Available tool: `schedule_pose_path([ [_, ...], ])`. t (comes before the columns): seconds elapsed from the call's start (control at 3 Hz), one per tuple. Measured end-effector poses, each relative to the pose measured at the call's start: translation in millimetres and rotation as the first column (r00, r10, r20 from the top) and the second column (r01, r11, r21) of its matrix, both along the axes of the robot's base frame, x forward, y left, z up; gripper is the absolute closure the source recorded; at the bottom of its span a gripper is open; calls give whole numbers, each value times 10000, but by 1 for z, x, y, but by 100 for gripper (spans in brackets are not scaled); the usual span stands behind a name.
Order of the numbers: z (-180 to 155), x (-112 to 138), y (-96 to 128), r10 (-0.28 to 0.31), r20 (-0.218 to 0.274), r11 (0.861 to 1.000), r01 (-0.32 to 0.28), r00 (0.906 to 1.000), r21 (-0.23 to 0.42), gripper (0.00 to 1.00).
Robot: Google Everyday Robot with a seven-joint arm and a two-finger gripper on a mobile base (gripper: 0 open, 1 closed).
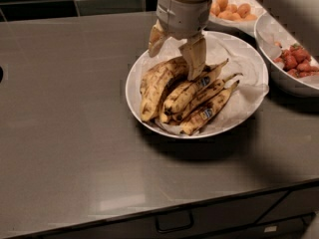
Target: Pick banana from white bowl
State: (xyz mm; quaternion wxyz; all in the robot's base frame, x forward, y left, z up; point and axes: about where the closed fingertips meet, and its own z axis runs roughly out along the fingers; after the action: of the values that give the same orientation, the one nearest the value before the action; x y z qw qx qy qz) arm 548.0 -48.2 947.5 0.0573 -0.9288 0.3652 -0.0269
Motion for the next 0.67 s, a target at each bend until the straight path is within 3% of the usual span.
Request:
schedule_pose_path([
  [0.33,0,0,0,0,0,10000,0,10000,0,32],
  [0.67,0,0,0,0,3,10000,0,10000,0,38],
])
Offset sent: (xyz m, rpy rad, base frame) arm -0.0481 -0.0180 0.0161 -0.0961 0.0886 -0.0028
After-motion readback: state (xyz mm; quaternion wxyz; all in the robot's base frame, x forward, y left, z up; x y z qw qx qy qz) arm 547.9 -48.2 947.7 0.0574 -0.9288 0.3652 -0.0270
